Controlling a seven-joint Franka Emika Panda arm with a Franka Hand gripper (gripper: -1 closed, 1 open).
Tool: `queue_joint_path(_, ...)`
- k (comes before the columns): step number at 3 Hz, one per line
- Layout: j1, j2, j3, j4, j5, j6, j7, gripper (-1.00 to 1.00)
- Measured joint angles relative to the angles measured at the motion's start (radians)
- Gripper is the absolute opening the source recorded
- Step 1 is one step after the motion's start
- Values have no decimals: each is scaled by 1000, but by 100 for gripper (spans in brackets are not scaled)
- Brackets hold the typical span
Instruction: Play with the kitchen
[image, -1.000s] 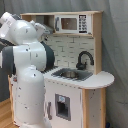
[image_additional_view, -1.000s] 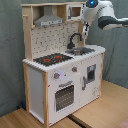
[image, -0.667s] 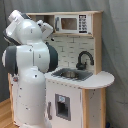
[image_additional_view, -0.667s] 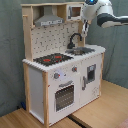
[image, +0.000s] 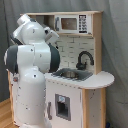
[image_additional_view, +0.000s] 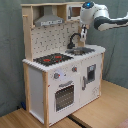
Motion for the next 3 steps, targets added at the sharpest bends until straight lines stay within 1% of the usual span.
queue_joint_path(1,0,-4,-52,-25,43,50,-64,100)
queue_joint_path(2,0,-4,-97,-30,97,72,-146,100)
queue_joint_path(3,0,-4,-149,-50,139,101,-212,100)
